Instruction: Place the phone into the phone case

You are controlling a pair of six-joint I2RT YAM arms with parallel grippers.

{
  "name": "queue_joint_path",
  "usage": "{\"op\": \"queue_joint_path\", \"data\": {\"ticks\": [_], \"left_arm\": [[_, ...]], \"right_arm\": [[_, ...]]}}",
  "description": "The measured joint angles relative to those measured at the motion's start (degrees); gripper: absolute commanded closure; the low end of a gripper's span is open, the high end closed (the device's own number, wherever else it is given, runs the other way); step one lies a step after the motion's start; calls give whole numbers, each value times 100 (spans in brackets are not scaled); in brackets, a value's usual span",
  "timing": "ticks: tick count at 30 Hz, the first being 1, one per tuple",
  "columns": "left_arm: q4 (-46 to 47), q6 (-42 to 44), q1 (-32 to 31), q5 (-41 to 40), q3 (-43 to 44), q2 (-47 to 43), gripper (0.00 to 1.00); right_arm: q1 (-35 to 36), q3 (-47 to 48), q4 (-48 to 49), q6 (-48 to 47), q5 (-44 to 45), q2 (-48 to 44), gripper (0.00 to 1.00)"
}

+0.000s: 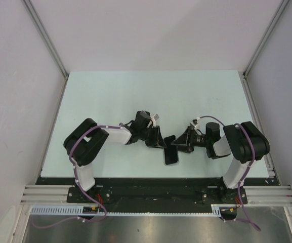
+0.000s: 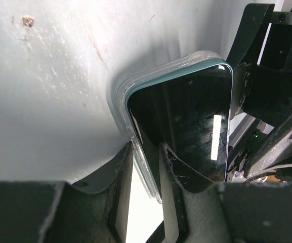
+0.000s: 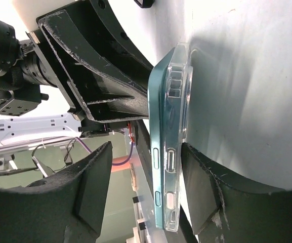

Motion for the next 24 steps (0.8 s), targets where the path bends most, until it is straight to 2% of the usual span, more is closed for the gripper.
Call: {"op": "queue_joint_path", "data": {"ticks": [4, 9, 17, 20, 24], "left_arm": [[11, 2, 0, 2, -7, -11, 68], [9, 4, 0, -4, -15, -20, 68], [7, 7, 2, -7, -37, -26, 68], [-2, 9, 2, -13, -37, -33, 68], [-4, 11, 2, -13, -37, -33, 67]], "right_arm": [[-33, -39, 199, 103, -24, 68, 57], [-74, -57, 354, 195, -79, 107, 66], [-129, -68, 492, 195, -129, 210, 87], [-146, -68, 511, 199, -136, 240, 88], [-181, -68, 448, 140, -120, 240, 66]]}}
